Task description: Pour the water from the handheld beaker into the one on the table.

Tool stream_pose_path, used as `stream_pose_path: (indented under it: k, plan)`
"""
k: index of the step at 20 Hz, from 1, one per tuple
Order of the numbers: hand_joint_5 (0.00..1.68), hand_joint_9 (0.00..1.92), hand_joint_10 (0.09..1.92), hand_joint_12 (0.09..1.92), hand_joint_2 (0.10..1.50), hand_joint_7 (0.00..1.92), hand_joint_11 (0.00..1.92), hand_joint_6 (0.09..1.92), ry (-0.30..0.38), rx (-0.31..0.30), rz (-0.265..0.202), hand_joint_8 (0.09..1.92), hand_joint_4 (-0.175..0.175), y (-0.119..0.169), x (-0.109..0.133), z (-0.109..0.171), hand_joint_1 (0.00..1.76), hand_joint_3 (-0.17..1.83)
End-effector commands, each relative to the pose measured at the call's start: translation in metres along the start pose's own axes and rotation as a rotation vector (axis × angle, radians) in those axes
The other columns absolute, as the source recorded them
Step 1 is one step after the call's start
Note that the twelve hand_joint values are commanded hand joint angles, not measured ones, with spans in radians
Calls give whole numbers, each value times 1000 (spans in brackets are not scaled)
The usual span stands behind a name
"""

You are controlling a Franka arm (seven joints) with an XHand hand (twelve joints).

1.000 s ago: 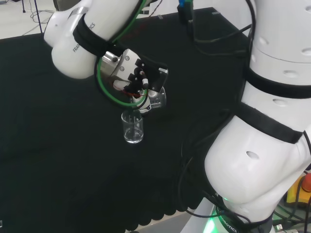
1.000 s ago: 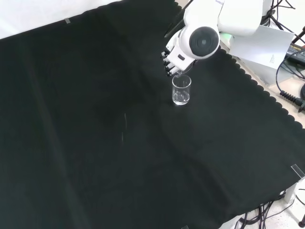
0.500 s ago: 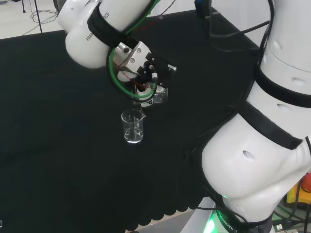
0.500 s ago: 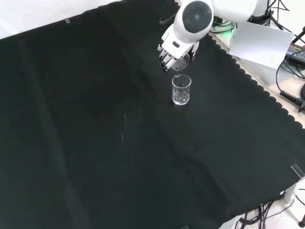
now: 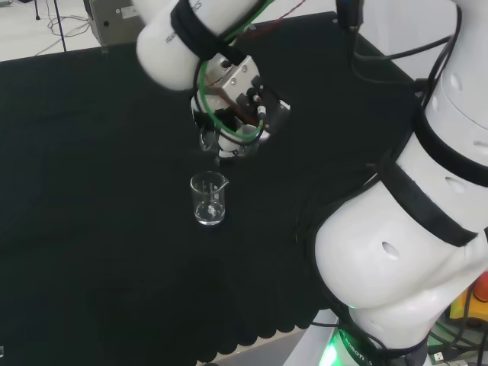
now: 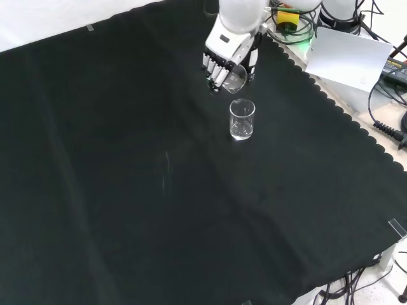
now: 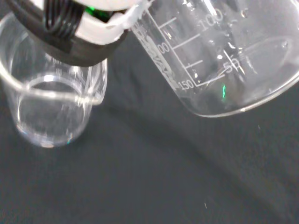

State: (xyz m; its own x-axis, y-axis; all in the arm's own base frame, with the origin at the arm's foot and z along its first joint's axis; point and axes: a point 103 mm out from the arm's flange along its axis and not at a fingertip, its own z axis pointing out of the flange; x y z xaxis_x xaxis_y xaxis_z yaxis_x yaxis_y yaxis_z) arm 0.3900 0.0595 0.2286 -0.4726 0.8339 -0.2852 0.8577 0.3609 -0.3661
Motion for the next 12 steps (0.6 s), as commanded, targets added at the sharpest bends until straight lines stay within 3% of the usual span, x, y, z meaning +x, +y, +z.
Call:
stream_pose_path:
  k: [1,8,12]
  plan:
    - [1329,1749,87,582,1050,1376,1424,411,113,-98,16,399,-175,4,-24,13,1310,-175]
    - [1315,1746,87,585,1054,1361,1422,440,191,-154,15,428,-175,14,-37,23,1308,-175]
    - [1314,1745,87,585,1054,1360,1423,442,272,-202,15,430,-175,18,-49,31,1308,-175]
